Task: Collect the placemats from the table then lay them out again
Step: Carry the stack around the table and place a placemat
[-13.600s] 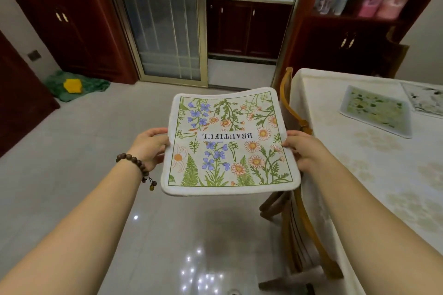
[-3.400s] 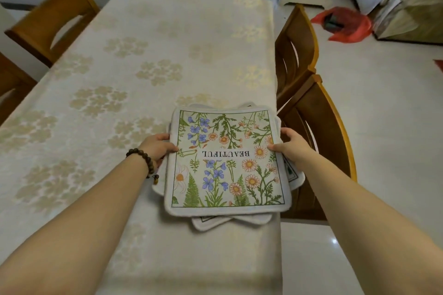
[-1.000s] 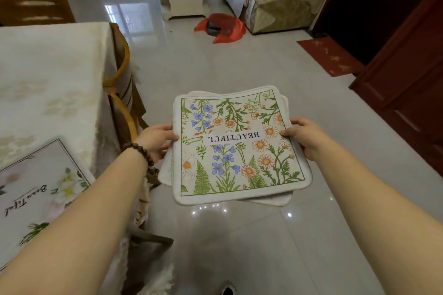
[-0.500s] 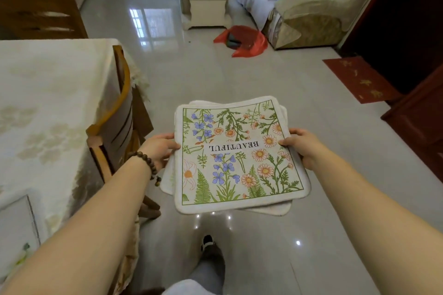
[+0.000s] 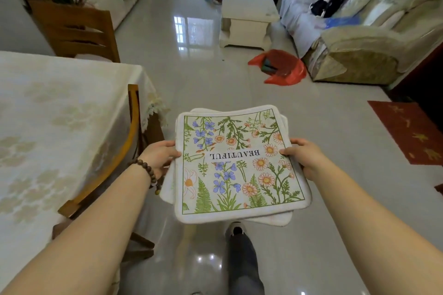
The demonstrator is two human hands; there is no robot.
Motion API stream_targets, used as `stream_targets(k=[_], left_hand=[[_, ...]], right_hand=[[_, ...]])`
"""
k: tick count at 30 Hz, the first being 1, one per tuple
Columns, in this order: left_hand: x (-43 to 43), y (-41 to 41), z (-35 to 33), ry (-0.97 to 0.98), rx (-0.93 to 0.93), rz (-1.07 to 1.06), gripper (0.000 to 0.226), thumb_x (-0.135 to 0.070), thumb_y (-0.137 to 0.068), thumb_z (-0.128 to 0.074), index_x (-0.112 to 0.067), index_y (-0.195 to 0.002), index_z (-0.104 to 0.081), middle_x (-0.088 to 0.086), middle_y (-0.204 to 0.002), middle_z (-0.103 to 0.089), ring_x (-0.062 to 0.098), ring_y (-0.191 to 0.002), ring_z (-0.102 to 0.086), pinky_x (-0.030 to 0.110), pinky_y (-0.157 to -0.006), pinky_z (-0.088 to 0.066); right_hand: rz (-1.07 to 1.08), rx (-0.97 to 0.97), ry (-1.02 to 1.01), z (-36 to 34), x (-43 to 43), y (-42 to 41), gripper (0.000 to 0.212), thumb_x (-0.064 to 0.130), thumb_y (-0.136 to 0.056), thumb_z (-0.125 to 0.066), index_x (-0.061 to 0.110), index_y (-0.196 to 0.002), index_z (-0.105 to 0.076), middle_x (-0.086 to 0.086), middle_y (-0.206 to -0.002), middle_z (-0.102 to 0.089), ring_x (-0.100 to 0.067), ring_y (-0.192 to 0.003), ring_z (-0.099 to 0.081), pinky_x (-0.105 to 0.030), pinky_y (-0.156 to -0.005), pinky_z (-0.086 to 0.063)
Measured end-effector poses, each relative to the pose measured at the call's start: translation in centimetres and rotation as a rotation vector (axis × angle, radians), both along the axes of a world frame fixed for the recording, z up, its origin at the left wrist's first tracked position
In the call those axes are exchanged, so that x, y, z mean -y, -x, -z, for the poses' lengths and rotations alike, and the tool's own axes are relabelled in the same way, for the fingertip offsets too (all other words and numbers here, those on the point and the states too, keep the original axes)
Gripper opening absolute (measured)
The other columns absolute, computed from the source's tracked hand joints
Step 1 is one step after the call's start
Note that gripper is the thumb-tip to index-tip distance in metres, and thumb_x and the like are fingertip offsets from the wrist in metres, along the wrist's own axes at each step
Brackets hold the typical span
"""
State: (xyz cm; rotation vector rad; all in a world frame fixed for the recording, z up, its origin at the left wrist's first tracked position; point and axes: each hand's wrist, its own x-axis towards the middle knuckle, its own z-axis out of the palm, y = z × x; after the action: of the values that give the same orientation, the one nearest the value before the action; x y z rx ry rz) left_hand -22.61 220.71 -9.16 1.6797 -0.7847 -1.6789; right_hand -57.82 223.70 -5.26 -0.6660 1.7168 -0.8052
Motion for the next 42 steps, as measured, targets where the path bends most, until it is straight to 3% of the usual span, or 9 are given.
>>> stream_targets(k=[7,11,17,21,26,30,34,39,42], left_hand=[[8.7,-1.4,-1.5,0.021,0.016,-0.292,0.035,0.003,-0.084,-0.060,-0.018,-0.111,-0.066,0.009,-0.105,-0.070,0.026,-0.097,-0.065,0.041,-0.070,-0.055],[10.6,-4.4,-3.5,0.069,-0.001,-0.453,0.034,0.007,-0.086,-0.055,-0.012,-0.112,-0.066,0.014,-0.106,-0.070,0.031,-0.097,-0.066,0.046,-0.080,-0.055],[8.9,-10.7,-5.1,0.091,0.013,-0.800,0.031,0.007,-0.086,-0.055,-0.016,-0.103,-0.066,0.013,-0.097,-0.072,0.029,-0.088,-0.068,0.041,-0.064,-0.057],[6.1,-14.8,-4.8,0.084,0.064,-0.966,0.033,0.005,-0.087,-0.054,-0.016,-0.112,-0.063,0.010,-0.100,-0.070,0.026,-0.089,-0.067,0.038,-0.063,-0.054],[2.8,-20.3,-3.7,0.084,0.056,-1.171,0.040,0.005,-0.085,-0.056,-0.021,-0.115,-0.061,0.014,-0.103,-0.070,0.029,-0.091,-0.067,0.038,-0.062,-0.055],[0.8,-24.8,-3.0,0.097,0.029,-1.305,0.042,0.007,-0.084,-0.056,-0.022,-0.113,-0.061,0.013,-0.098,-0.070,0.028,-0.083,-0.068,0.033,-0.051,-0.056],[-0.2,-28.5,-2.2,0.077,0.026,-1.391,0.042,0.008,-0.085,-0.056,-0.021,-0.115,-0.059,0.014,-0.096,-0.070,0.029,-0.079,-0.067,0.041,-0.066,-0.058],[-0.8,-31.9,-0.6,0.035,0.020,-1.473,0.042,0.008,-0.085,-0.056,-0.020,-0.116,-0.059,0.016,-0.100,-0.069,0.031,-0.083,-0.068,0.044,-0.070,-0.058],[-0.9,-33.1,1.2,-0.003,0.012,-1.525,0.044,0.008,-0.085,-0.057,-0.021,-0.118,-0.059,0.015,-0.101,-0.069,0.030,-0.083,-0.068,0.047,-0.075,-0.057]], right_hand=[[-0.265,0.003,0.047,-1.5,17.4,-2.0,0.036,-0.006,-0.085,-0.062,0.007,-0.118,-0.055,-0.021,-0.108,-0.068,-0.037,-0.095,-0.068,-0.053,-0.083,-0.055],[-0.471,0.002,0.082,-3.6,25.9,-6.9,0.035,-0.004,-0.085,-0.062,0.008,-0.117,-0.056,-0.019,-0.106,-0.069,-0.034,-0.089,-0.069,-0.045,-0.070,-0.057],[-0.772,0.039,0.094,-4.9,33.5,-17.9,0.035,-0.002,-0.085,-0.063,0.009,-0.118,-0.056,-0.017,-0.104,-0.070,-0.031,-0.085,-0.070,-0.042,-0.064,-0.057],[-0.965,0.043,0.074,-4.7,35.7,-26.8,0.037,0.000,-0.085,-0.064,0.010,-0.119,-0.055,-0.017,-0.105,-0.070,-0.032,-0.088,-0.070,-0.044,-0.068,-0.057],[-1.136,0.057,0.078,-3.7,36.8,-38.1,0.023,-0.002,-0.083,-0.066,0.018,-0.092,-0.060,-0.014,-0.094,-0.073,-0.030,-0.082,-0.072,-0.043,-0.066,-0.059],[-1.237,0.063,0.085,-2.7,36.7,-46.5,0.024,-0.004,-0.082,-0.065,0.018,-0.089,-0.059,-0.012,-0.084,-0.073,-0.028,-0.073,-0.073,-0.040,-0.059,-0.059],[-1.322,0.046,0.122,-1.3,36.5,-53.6,0.025,-0.007,-0.080,-0.065,0.011,-0.097,-0.061,-0.014,-0.083,-0.072,-0.027,-0.065,-0.072,-0.036,-0.055,-0.058],[-1.386,0.003,0.102,1.5,36.3,-59.7,0.025,-0.005,-0.079,-0.067,0.017,-0.090,-0.061,-0.017,-0.092,-0.073,-0.033,-0.078,-0.072,-0.048,-0.074,-0.059],[-1.412,-0.036,0.087,3.4,36.2,-62.4,0.027,-0.004,-0.079,-0.068,0.018,-0.093,-0.062,-0.014,-0.091,-0.073,-0.030,-0.073,-0.072,-0.042,-0.067,-0.060]])
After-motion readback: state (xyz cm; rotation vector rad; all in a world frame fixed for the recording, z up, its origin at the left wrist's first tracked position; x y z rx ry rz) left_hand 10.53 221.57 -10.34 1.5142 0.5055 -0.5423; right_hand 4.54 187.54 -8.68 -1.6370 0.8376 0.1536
